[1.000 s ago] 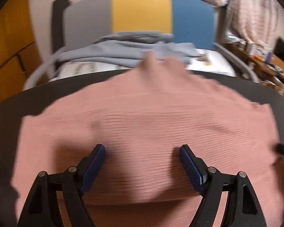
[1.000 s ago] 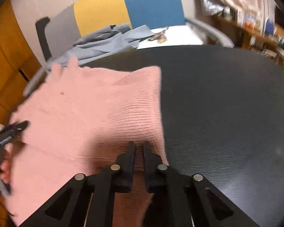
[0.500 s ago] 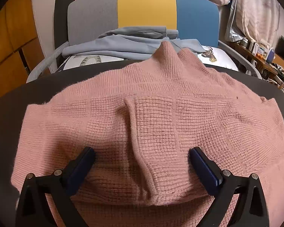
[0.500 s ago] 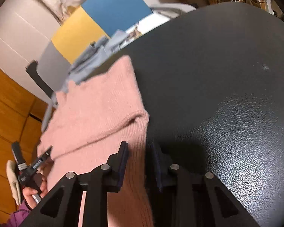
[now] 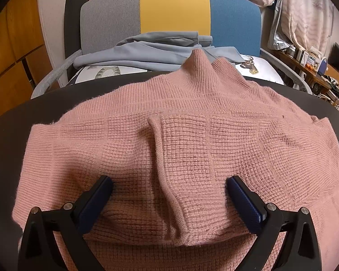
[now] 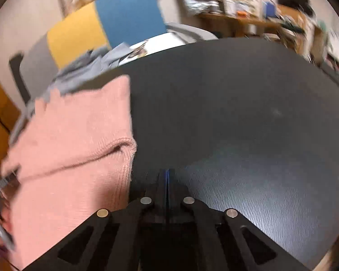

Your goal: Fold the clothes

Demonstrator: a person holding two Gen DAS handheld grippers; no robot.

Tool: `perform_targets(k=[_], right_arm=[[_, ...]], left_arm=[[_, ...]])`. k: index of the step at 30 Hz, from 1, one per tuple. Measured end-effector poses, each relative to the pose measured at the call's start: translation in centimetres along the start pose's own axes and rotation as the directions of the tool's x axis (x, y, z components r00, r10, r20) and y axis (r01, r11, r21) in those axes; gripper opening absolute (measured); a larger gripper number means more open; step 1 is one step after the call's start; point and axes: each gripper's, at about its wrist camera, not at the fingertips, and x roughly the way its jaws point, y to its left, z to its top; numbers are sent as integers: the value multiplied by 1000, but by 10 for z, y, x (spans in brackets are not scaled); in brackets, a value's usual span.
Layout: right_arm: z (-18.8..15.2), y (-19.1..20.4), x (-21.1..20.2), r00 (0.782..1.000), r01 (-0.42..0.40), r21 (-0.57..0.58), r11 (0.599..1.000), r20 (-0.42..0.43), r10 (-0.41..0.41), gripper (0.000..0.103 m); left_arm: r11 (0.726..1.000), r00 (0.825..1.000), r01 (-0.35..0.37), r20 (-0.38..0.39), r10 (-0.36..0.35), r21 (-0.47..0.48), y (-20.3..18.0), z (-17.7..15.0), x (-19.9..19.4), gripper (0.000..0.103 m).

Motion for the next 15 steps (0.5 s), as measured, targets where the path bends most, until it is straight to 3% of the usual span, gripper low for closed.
perform_targets(k=[1, 2, 5, 7, 9, 10, 15], right_arm=[[0, 0, -6, 999, -31, 16, 999, 19, 31, 12], [-1, 6, -14, 995, -91, 7, 996, 47, 90, 14], [-4, 36, -11, 988, -148, -87, 985, 27, 151, 15], [-14, 51, 0, 988, -154, -137, 979, -22, 153, 15], [-20, 47, 9, 998, -58, -155, 986, -24, 55, 12], [-20, 42, 9, 999, -47, -134, 990, -10, 46, 11], [-23, 37, 6, 998, -64, -79, 995, 23, 66, 11]], left_arm=[[1000, 1000, 1, 0, -1, 0, 0, 0, 0, 103], [1000, 1000, 0, 0, 0, 1, 0, 0, 0, 103], [1000, 1000, -5, 0, 5, 5, -1, 0, 0, 103], [1000, 1000, -9, -1, 9, 7, -1, 0, 0, 103], [1000, 1000, -5, -2, 5, 9, 0, 0, -1, 103], [1000, 1000, -3, -3, 3, 8, 1, 0, -2, 103], [1000, 1000, -4, 4, 4, 17, 8, -11, -25, 103]])
